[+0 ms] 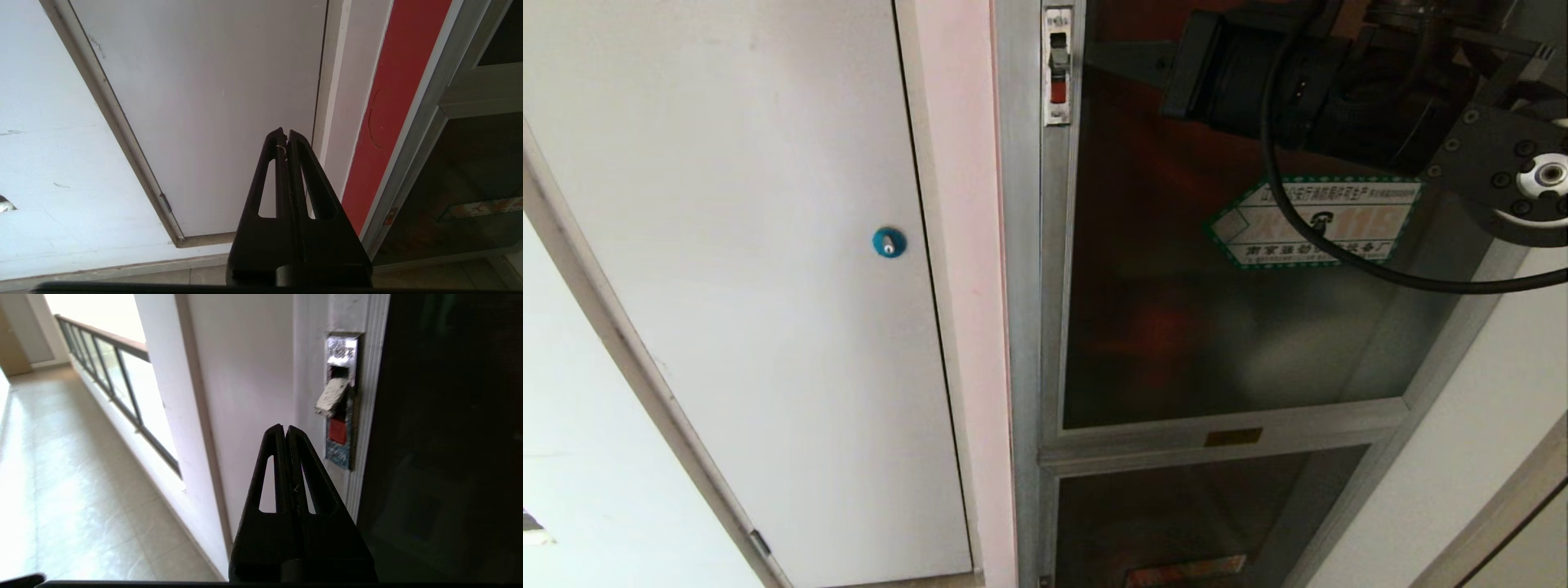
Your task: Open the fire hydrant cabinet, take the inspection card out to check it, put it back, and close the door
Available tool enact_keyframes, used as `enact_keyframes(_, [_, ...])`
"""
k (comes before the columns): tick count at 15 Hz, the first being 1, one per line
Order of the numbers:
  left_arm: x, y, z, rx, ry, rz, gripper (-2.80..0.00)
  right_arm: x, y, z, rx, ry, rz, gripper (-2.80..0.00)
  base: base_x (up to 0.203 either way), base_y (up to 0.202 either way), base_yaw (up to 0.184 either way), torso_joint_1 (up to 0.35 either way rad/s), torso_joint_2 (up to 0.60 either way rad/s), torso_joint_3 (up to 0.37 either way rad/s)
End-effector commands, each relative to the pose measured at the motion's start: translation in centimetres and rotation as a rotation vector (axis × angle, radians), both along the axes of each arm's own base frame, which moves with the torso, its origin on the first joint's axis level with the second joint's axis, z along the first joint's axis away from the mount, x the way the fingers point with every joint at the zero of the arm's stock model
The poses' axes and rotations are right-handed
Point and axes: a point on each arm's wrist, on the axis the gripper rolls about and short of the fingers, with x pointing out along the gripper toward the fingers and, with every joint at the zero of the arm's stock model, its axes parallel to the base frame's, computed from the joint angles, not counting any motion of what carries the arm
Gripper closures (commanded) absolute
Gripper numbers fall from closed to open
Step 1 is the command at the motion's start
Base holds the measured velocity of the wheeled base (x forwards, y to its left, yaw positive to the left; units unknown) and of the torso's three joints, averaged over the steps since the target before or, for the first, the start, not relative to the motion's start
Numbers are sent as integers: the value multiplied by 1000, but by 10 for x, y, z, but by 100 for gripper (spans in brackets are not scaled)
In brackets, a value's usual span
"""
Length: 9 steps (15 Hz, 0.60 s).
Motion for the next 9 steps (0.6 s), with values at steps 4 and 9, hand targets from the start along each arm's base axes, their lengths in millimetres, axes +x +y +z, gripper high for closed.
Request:
enact_keyframes(4, [0,0,0,-1,0,0,0,-8,-4,6,-10,-3,37,0,39,0,0,-3,-3,1])
enact_keyframes(9, [0,0,0,-1,1,-1,0,-10,-5,6,-22,0,67,0,182,0,0,8,4,2])
